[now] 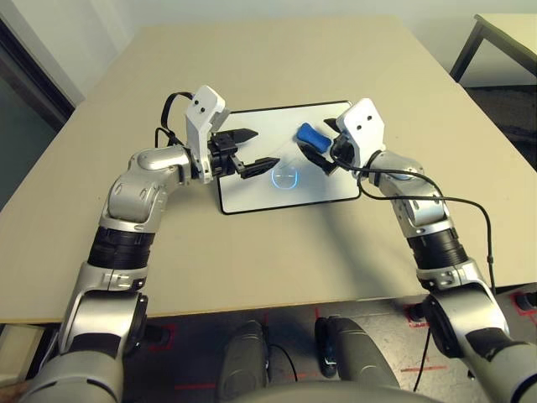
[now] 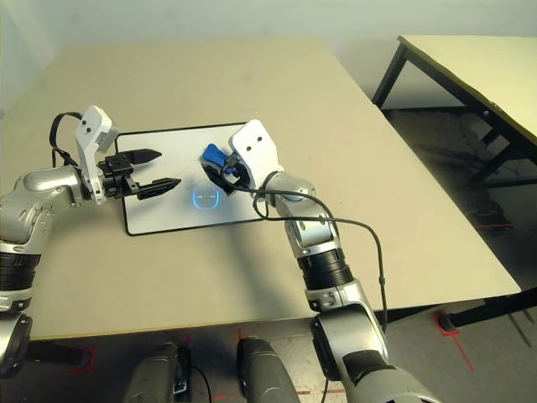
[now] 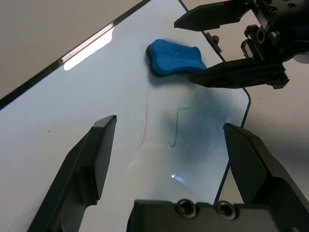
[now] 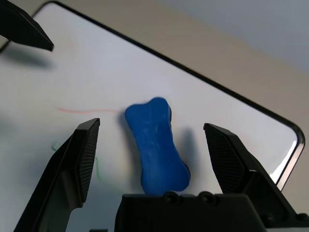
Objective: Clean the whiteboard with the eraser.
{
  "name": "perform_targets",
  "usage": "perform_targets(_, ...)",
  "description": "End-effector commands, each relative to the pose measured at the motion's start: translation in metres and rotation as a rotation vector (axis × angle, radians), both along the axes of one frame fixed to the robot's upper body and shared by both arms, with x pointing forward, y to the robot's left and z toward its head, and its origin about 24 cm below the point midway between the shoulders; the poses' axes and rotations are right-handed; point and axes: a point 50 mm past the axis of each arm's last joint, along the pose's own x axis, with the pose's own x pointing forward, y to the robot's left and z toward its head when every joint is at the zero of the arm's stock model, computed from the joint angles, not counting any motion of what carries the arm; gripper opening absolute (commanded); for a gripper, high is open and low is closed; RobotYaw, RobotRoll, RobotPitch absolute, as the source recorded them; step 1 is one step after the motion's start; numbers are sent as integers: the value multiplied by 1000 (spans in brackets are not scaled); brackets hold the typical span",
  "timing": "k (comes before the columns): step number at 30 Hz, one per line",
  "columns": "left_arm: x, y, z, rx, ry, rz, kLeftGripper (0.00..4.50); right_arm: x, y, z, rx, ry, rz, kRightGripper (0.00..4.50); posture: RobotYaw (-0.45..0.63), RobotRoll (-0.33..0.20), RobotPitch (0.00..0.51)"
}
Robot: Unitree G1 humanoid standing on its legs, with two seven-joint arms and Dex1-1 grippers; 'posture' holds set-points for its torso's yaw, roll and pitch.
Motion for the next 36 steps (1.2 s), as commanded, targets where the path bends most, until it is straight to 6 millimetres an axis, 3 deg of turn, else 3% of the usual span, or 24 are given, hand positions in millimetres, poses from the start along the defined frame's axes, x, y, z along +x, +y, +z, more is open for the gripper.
perform_targets(1,-4,-1,-3,-2,16,-6,4500,1,4,-4,-39,-16,12,3943,-22,0,130)
perform_targets(13,-6,-4,0,-20,25,-10,4500,0,8,-6,-131,-131,24,12,-24,0,134)
perform_targets(24,-6,-7,0,-25,27,-12,4500,3,3,-11,-143,-115,-11,12,-24,0,139)
perform_targets(27,-7,-6,0,-23,26,-9,4500,2,2,-7,-132,-113,-14,670,-23,0,139)
perform_targets(36,-7,-6,-1,-21,27,-4,4500,-4,-1,7,-114,-104,-37,3496,-27,0,139)
